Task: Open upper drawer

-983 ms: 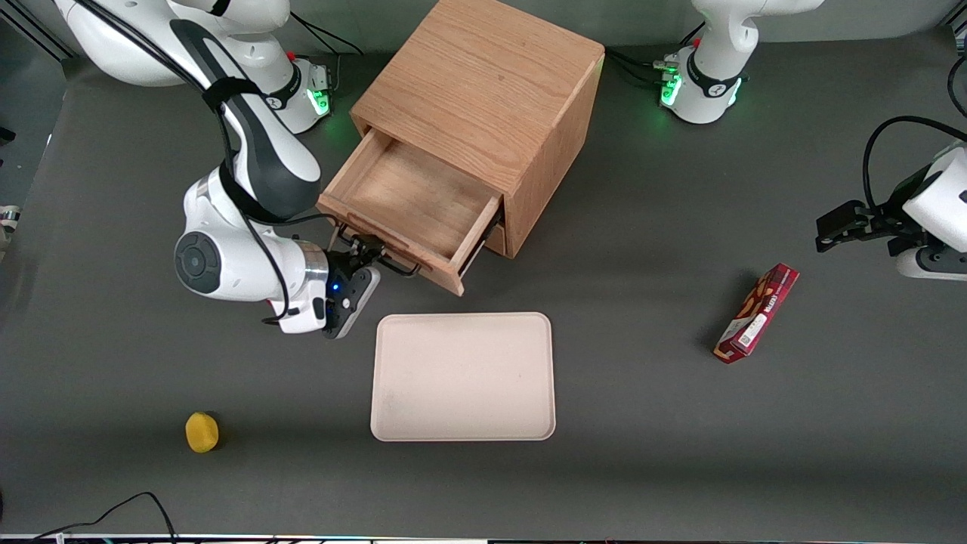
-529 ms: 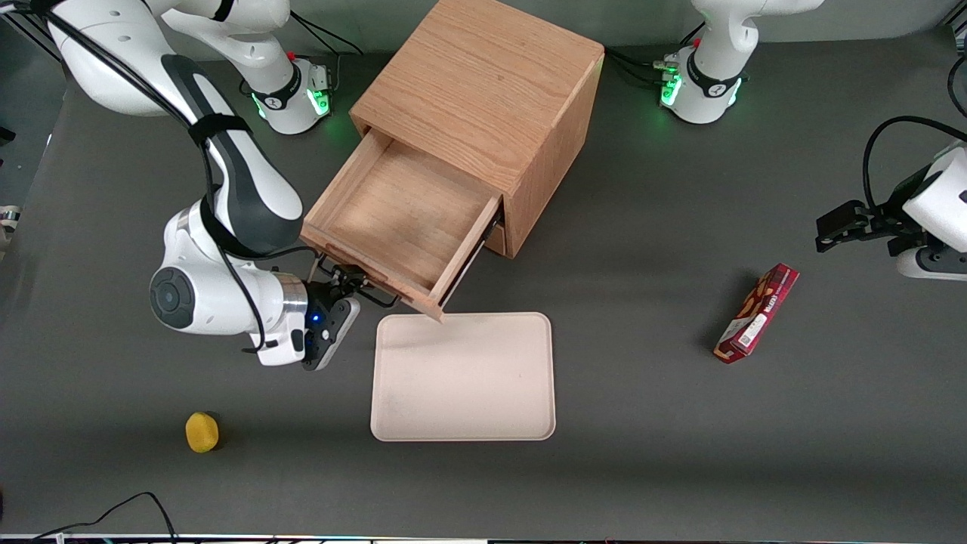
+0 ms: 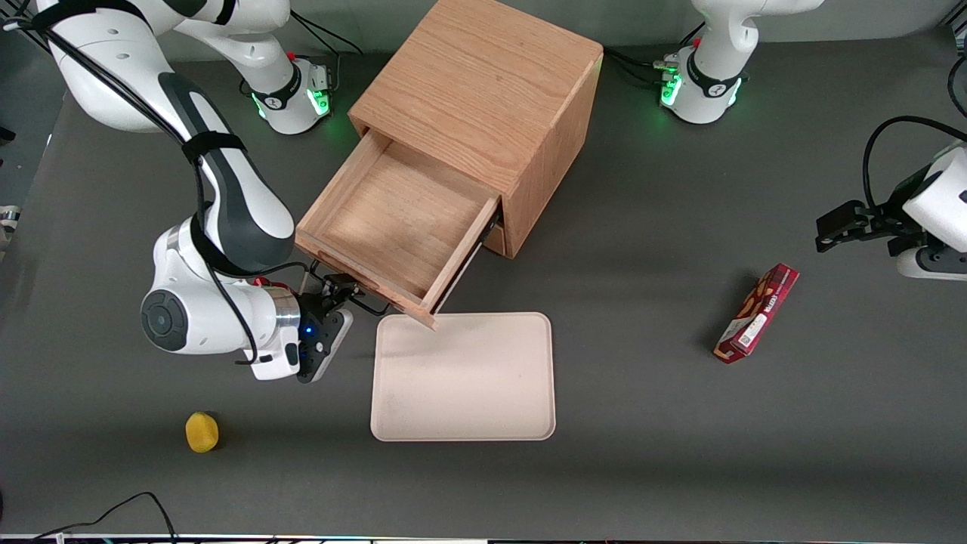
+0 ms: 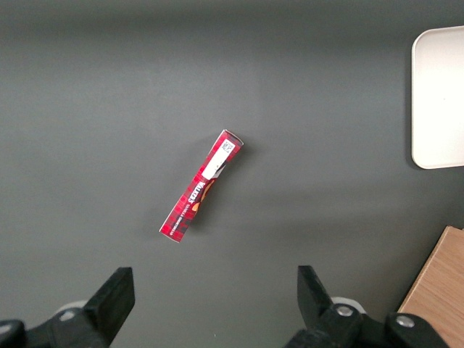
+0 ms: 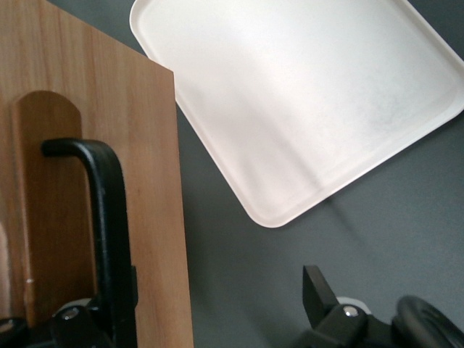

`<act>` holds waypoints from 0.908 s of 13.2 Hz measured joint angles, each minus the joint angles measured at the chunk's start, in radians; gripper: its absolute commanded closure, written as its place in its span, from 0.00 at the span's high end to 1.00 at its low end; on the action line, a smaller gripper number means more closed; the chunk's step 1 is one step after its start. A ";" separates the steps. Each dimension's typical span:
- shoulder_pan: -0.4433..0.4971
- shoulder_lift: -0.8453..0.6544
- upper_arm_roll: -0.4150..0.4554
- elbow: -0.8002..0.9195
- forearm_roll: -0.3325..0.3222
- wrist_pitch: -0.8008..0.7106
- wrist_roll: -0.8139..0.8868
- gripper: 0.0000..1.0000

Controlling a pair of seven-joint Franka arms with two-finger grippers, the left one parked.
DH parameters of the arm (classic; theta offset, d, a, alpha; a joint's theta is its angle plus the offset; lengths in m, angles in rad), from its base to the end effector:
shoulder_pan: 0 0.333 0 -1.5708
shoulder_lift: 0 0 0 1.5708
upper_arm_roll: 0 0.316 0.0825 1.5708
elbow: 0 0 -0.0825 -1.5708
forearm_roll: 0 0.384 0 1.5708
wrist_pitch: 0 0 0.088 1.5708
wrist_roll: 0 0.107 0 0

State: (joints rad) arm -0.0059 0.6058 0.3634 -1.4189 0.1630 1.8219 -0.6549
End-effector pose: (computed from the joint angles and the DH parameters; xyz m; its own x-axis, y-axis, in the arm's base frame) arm 0.6608 0.2120 0.3540 0.6190 0.7824 0.0685 0.7407 -0.5526 -0.3820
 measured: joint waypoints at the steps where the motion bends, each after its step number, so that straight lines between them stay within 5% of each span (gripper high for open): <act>1: 0.000 0.000 -0.002 0.017 0.000 -0.021 0.000 1.00; 7: -0.007 -0.051 -0.010 0.227 0.000 -0.286 0.097 1.00; 12: -0.010 -0.268 -0.041 0.242 -0.003 -0.444 0.568 1.00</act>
State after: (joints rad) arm -0.0154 0.3375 0.3222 -1.1773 0.1603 1.3779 -0.0873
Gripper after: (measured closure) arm 0.000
